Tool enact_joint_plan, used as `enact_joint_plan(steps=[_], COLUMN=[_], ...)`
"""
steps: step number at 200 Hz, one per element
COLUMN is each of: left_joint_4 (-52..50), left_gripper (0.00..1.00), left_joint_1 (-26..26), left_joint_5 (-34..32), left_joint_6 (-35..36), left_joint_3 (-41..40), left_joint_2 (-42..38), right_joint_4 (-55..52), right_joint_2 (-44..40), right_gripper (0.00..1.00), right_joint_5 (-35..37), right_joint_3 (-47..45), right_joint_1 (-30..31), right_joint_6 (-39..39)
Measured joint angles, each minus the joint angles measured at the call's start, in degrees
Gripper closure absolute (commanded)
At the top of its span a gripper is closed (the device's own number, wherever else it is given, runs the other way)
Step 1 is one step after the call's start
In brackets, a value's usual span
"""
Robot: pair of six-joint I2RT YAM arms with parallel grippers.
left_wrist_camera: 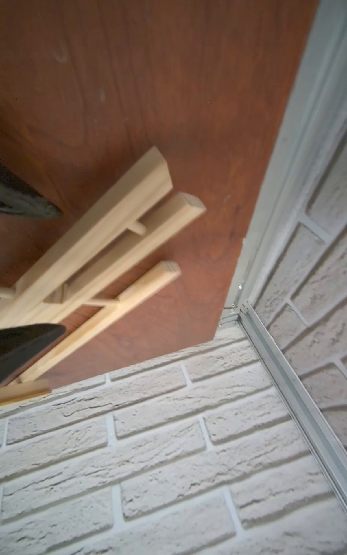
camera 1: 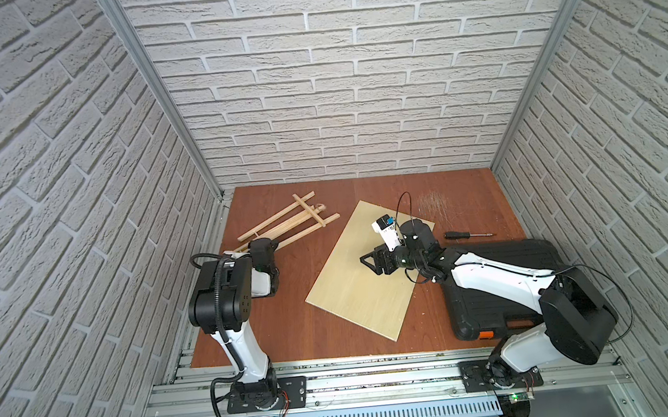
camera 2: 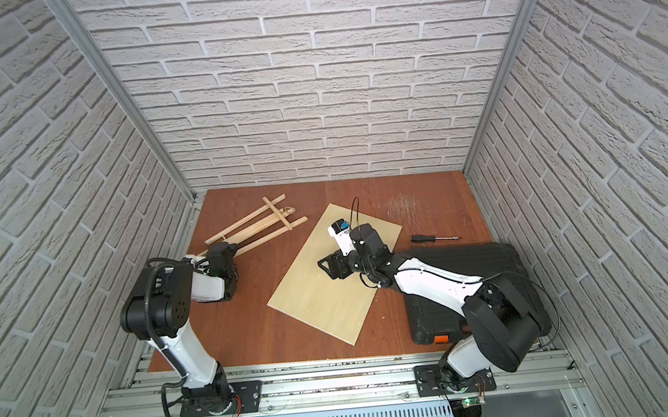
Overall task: Disassemble the easel
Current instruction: Place the easel at the center of the board.
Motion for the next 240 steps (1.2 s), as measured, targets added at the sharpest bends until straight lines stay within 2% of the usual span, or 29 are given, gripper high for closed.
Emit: enact_joint_plan(steps=[11,34,62,108,151,196,240], left_joint_4=[-0.7,-1.8,-4.2,-12.6,-23.6,-29.0,-32.3], left_gripper=[0.35,0.14,0.02,0.02,0.02,0.02,0.02], left_joint_1=[0.0,0.0,0.0,-1.0,-2.8,-2.0,-0.4], left_joint_5=[0.1,0.5,1.2,3.2,1.8,2.2,7.3], left_joint_6=[0.2,0.3,0.4,0.9,1.4,2.7,5.0], left_joint_3=[0.0,0.0,0.7,1.3,2.8,3.4,7.0], left_joint_2=[0.0,0.0,-1.6,-7.5,-15.0,-15.4,-13.5], right_joint_4=[0.0,0.2,0.2,0.2,0.2,0.1,0.0], right_joint_2=[0.0,0.0,0.0,0.0,-0.2,-0.4,-1.1], right_gripper=[0.28,0.28,0.28,0.30,0.30,0.30,0.30], right_joint_5=[0.0,0.0,0.0,0.1,1.7,2.9,3.9], right_joint_3=[0.0,0.0,0.0,0.0,0.0,0.0,0.0], right_joint_1=[0.0,0.0,0.0,0.0,0.0,0.0,0.0], right_joint_6=[0.0,0.1,0.1,0.5,0.5,0.5,0.5])
